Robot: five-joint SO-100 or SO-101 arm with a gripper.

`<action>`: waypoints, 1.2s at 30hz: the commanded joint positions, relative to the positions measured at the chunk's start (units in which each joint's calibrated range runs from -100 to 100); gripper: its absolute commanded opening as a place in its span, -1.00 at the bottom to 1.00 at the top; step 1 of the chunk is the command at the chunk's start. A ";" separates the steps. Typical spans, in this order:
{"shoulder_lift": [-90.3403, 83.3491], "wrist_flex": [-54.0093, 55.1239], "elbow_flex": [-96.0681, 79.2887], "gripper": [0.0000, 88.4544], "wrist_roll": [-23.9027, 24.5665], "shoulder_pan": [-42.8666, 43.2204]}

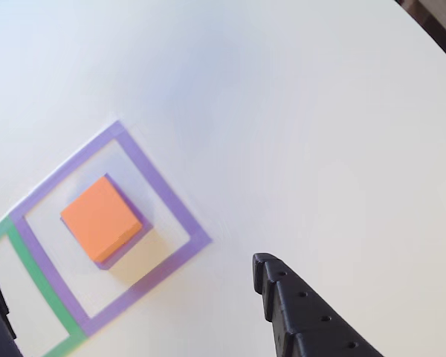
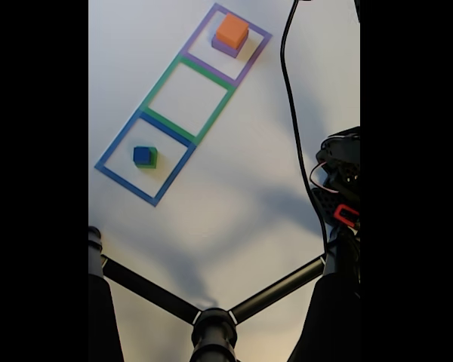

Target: Tower of hanoi

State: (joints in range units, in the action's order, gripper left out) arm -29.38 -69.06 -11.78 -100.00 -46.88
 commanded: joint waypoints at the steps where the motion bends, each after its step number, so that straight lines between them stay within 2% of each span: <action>1: -5.07 9.85 -7.62 0.05 0.00 -2.03; 8: -6.11 38.83 -29.97 0.08 0.00 -0.89; 20: -5.63 65.13 -49.60 0.09 0.00 0.10; 27: 3.02 85.29 -56.69 0.13 0.00 0.48; 36: 13.52 101.56 -59.87 0.15 0.00 0.56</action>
State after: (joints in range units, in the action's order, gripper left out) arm -17.61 26.24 -71.37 -100.00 -46.98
